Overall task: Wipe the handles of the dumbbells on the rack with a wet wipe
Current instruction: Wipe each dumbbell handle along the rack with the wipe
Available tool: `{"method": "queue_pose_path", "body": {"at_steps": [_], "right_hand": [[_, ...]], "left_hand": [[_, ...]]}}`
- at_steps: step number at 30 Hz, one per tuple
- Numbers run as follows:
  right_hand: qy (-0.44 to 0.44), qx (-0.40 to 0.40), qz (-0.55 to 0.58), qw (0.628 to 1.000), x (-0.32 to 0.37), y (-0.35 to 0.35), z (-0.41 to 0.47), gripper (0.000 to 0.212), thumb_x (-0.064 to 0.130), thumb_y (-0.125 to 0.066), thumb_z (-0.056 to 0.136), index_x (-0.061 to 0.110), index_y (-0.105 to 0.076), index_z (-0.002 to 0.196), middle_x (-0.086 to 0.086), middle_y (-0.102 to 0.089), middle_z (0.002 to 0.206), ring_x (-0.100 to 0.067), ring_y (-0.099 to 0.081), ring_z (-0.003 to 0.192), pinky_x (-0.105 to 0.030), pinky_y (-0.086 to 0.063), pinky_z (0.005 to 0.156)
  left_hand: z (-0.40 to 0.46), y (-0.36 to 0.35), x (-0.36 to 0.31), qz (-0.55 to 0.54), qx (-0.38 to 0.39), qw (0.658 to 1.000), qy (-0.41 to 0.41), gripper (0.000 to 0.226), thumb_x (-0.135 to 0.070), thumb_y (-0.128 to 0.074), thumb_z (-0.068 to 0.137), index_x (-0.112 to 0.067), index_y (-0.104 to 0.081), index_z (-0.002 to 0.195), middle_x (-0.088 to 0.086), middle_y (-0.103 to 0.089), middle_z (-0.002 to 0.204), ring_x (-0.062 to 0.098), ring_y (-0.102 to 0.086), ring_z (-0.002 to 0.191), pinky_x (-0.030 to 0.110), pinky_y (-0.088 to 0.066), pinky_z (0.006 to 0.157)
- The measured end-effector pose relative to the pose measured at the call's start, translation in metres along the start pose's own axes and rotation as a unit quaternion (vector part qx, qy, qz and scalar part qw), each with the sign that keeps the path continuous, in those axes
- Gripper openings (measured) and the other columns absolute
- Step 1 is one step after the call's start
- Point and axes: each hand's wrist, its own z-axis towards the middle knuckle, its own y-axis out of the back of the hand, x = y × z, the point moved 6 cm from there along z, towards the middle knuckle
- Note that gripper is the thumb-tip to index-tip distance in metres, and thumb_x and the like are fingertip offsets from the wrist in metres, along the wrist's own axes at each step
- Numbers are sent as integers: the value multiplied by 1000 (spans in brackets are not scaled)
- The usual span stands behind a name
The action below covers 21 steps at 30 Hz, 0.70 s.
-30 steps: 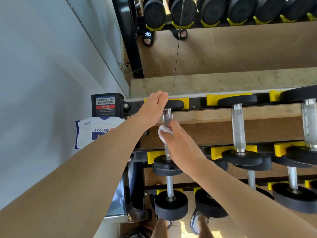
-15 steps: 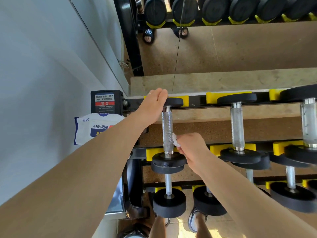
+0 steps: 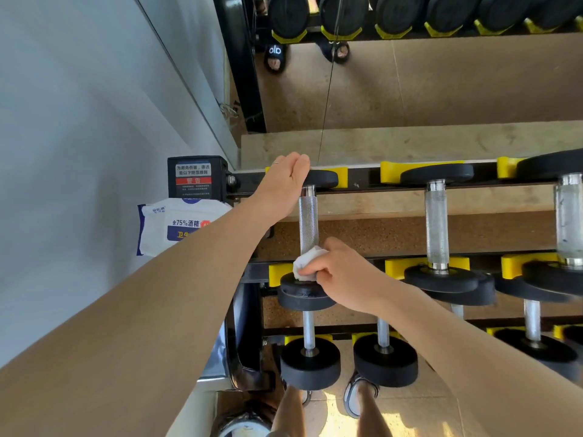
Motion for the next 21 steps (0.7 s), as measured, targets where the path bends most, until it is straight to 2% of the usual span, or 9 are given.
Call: {"method": "queue_pose_path", "body": {"at_steps": [3,5,7,10,11,12,16,18,21], "right_hand": [[-27,35,37,998,-9,3,1,40,12,-41,102,32,-68,122,0,-41,111,-8,-44,93,-11,-33,72],[-43,35,46,997,-13,4,-1,42,10,-40,101,33,-70,119,3,-40,103,-6,-42,85,-13,-33,69],[-55,20,57,997,-16,5,-4,42,9,-40,100,33,-71,116,4,-37,99,-5,-41,84,-12,-32,67],[-69,-19,58,996,-17,7,-12,37,9,-46,98,27,-74,114,0,-45,119,-13,-47,110,0,-31,73],[-77,-32,48,995,-18,8,-13,34,11,-47,98,25,-74,115,-4,-48,126,-16,-48,116,0,-31,74],[-82,-37,23,996,-19,8,-14,33,12,-48,98,24,-73,116,-6,-50,126,-16,-50,114,-3,-31,73],[-125,-26,-9,992,-27,5,-10,33,17,-41,101,15,-73,106,-4,-53,98,-6,-48,75,-13,-31,57],[-136,9,7,991,-29,-2,-1,28,15,-42,99,7,-66,88,-5,-56,87,-14,-50,73,-16,-32,55],[-140,58,-3,989,-30,-12,16,27,15,-45,95,10,-56,70,-7,-55,74,-17,-50,67,-23,-36,56]], "left_hand": [[0,0,1,-4,0,1000,3,48,-33,-23,112,3,-55,109,12,-47,98,20,-43,92,29,-32,77],[1,-1,2,-7,-1,1000,5,48,-33,-23,112,2,-55,109,11,-47,98,20,-44,93,21,-34,76],[1,-1,2,-8,-2,1000,4,47,-34,-24,112,2,-55,109,9,-47,97,19,-44,91,20,-33,76],[1,-1,2,-6,-3,1000,2,47,-33,-23,112,1,-55,108,8,-46,96,18,-43,89,24,-34,75],[1,-1,2,-5,-4,1000,2,47,-33,-23,112,1,-55,107,8,-46,95,16,-43,88,24,-34,75],[1,-1,2,-4,-5,1000,2,47,-33,-23,112,1,-55,107,7,-46,95,16,-42,87,24,-33,74],[2,-1,3,-5,-10,1000,6,48,-34,-24,112,2,-55,109,7,-45,94,16,-42,86,17,-32,74],[2,-2,3,-2,-13,1000,8,48,-34,-23,112,2,-55,110,8,-45,95,15,-42,85,15,-31,73],[2,-1,2,-1,-13,1000,5,48,-33,-23,112,3,-55,110,10,-45,96,17,-42,87,20,-32,74]]}}
